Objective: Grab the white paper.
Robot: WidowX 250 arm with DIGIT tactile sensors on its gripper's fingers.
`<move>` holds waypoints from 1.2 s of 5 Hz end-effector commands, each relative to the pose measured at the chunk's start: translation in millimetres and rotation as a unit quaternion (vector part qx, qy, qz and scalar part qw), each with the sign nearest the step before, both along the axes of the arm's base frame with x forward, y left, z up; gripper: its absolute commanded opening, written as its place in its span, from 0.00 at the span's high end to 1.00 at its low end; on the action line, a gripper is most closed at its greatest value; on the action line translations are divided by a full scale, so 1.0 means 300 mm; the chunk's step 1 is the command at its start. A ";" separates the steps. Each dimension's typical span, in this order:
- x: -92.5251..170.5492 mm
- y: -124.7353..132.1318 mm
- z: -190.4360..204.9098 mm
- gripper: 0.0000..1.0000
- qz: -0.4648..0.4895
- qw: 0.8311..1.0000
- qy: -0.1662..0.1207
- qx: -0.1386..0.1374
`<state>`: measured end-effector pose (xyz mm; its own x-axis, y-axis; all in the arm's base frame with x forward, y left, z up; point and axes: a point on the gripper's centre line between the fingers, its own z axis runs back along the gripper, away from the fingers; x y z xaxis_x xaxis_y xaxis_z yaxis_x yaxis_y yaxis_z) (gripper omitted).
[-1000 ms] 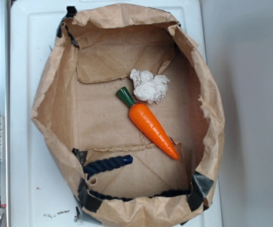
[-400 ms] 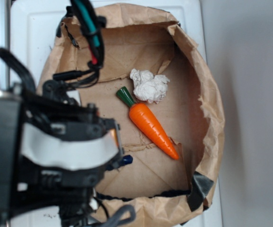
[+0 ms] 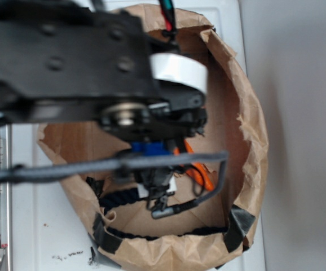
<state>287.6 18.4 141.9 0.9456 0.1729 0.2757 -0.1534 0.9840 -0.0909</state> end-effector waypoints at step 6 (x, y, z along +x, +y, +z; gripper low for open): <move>0.056 0.214 -0.086 0.00 0.129 0.991 -0.040 0.016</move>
